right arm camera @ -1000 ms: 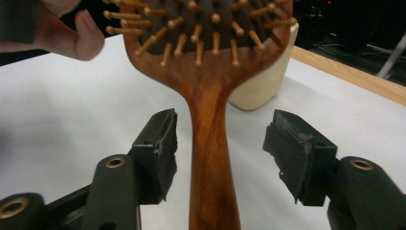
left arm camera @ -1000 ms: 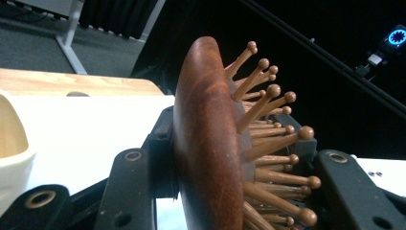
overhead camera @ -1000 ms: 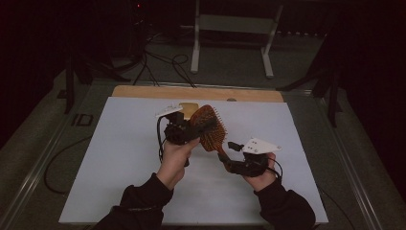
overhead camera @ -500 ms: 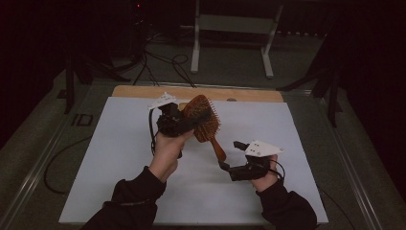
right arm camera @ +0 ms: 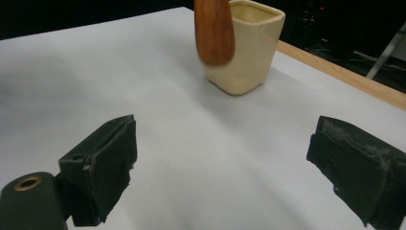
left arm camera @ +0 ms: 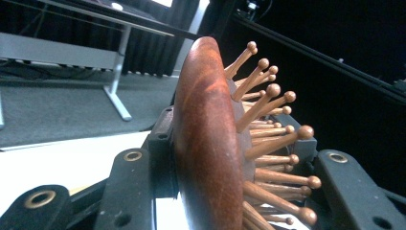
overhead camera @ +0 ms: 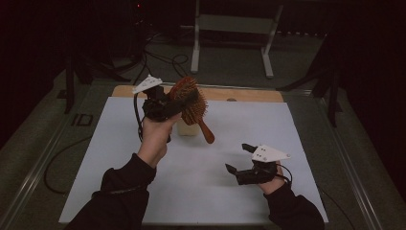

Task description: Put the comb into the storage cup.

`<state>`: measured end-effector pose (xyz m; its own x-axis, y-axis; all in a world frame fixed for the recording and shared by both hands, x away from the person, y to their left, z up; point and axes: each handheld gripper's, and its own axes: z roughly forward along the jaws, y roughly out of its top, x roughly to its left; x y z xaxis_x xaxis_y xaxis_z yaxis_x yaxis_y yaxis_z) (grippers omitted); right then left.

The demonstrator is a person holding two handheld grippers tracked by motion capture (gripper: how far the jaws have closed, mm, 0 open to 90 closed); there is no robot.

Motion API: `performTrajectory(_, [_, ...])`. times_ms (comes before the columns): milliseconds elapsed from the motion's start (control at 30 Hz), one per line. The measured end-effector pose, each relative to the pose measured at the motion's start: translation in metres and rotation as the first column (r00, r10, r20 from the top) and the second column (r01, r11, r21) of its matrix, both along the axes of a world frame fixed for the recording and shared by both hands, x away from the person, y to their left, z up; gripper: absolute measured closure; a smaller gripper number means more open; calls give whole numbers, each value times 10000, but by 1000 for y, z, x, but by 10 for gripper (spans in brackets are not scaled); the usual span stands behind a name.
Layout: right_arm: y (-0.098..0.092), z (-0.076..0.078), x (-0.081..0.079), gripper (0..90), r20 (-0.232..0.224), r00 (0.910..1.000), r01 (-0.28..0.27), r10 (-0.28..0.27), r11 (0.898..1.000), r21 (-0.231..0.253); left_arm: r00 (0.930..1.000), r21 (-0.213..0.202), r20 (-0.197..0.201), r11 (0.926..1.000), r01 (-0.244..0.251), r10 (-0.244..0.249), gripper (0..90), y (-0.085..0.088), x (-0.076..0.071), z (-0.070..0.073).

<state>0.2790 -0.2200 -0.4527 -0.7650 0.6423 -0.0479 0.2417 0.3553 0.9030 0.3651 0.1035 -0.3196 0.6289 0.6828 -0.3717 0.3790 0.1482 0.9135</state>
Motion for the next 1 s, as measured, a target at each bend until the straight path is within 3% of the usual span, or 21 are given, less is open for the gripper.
performTrajectory(267, [-5, -2, 1, 89, -25, 9999, -132, 133, 9995, 291, 9983, 378, 277, 9979, -525, 515, 538, 8, 14, 12])
performTrajectory(567, [0, -4, 0, 90, 16, 9998, -217, 217, 9997, 134, 9926, 396, 587, 9932, -1092, 1068, 538, 20, 32, 24])
performTrajectory(833, [2, -4, -1, 90, 38, 9996, -281, 280, 9996, 95, 9841, 291, 703, 9858, -1652, 1628, 538, 27, 45, 23])
performTrajectory(1000, [1, -4, -2, 90, 82, 9994, -336, 335, 9993, 136, 9800, 506, 715, 9806, -1895, 1857, 538, 29, 54, 18])
